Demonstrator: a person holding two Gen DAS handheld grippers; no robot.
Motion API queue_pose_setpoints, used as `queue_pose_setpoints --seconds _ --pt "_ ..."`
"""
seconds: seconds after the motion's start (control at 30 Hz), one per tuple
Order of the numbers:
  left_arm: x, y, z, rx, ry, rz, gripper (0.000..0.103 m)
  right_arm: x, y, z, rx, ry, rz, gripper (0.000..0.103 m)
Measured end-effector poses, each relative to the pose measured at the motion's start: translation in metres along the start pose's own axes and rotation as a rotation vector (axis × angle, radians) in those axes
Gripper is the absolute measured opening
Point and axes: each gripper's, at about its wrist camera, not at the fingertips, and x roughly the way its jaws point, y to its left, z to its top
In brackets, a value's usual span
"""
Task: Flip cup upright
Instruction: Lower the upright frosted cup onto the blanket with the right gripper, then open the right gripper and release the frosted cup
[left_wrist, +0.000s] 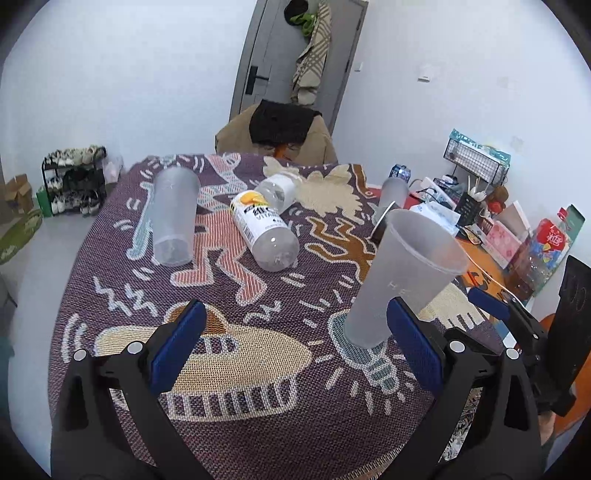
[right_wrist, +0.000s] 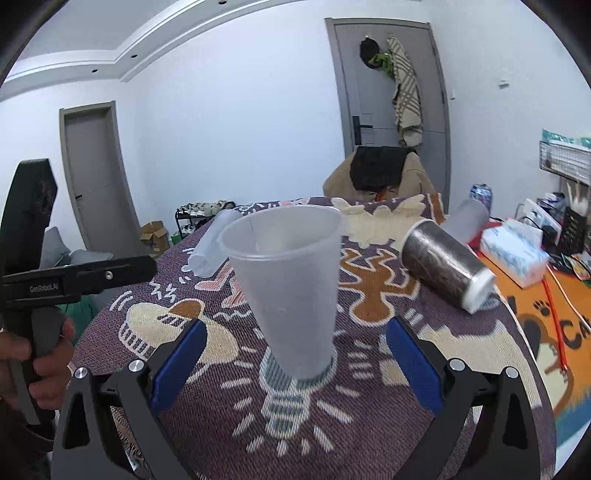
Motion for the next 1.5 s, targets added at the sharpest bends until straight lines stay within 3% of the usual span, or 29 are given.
queue_pose_setpoints --seconds 0.4,1.0,1.5 --pt "-0.049 -0.021 -0.016 0.062 -0.107 0.058 0.097 -0.051 -0.013 -0.012 0.068 -0.013 -0.038 0.095" --pt "-0.119 -0.055 -0.032 0.138 -0.25 0.196 0.097 -0.098 -0.014 -0.013 0.072 -0.04 -0.002 0.095" --pt "-0.145 -0.035 -0.041 0.093 -0.268 0.197 0.097 -0.105 0.019 -0.01 0.011 -0.044 -0.008 0.095"
